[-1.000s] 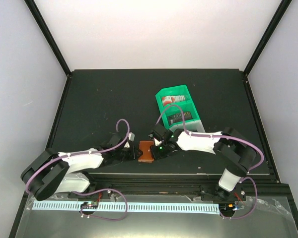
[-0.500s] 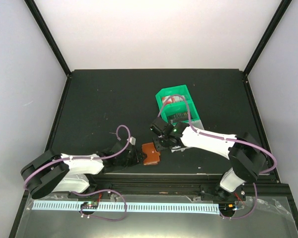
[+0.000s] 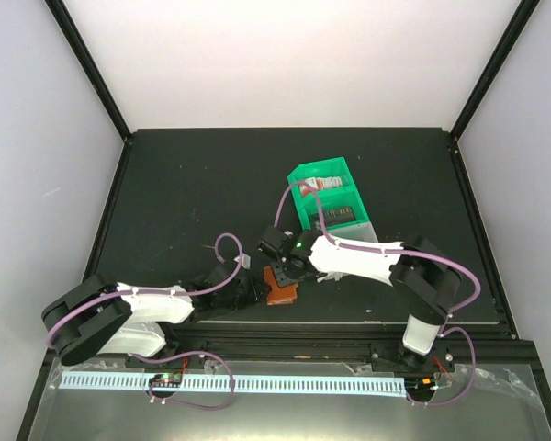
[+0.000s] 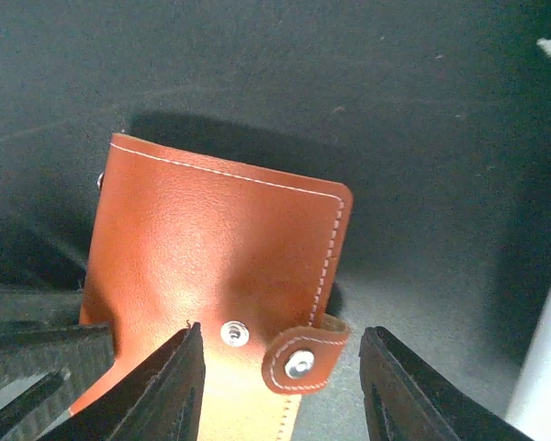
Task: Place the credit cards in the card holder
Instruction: Close the card holder at the center of the board.
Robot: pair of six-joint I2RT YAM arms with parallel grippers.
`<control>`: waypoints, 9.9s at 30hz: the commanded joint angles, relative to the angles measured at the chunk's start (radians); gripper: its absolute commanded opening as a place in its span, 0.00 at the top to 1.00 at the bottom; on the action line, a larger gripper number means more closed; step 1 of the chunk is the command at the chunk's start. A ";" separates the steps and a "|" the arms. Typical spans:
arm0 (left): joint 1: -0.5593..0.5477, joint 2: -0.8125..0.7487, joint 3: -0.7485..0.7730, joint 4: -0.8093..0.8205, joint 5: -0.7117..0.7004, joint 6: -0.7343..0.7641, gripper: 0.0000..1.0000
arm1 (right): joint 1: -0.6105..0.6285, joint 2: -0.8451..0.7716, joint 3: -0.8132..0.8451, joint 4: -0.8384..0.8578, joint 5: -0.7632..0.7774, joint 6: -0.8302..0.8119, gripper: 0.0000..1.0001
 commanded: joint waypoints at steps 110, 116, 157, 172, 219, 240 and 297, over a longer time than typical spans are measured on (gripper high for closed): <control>0.009 0.022 -0.047 -0.143 -0.050 0.028 0.81 | 0.032 0.048 -0.046 0.179 -0.118 0.038 0.99; 0.009 0.025 -0.047 -0.142 -0.046 0.029 0.82 | 0.032 0.031 -0.053 0.180 -0.101 0.046 0.99; 0.012 0.029 -0.041 -0.148 -0.051 0.032 0.83 | 0.030 0.045 -0.224 0.212 -0.239 0.038 0.99; 0.015 0.023 -0.031 -0.175 -0.056 0.038 0.83 | -0.047 -0.025 -0.398 0.369 -0.326 0.077 0.99; 0.015 -0.043 0.035 -0.329 -0.111 0.048 0.83 | -0.363 0.066 -0.758 0.934 -0.484 0.289 0.99; 0.015 -0.017 0.071 -0.153 0.011 0.159 0.68 | -0.369 -0.104 -0.674 0.916 -0.629 0.227 0.85; 0.011 0.165 0.188 -0.158 0.069 0.169 0.66 | -0.175 -0.150 -0.283 0.280 -0.177 -0.052 0.83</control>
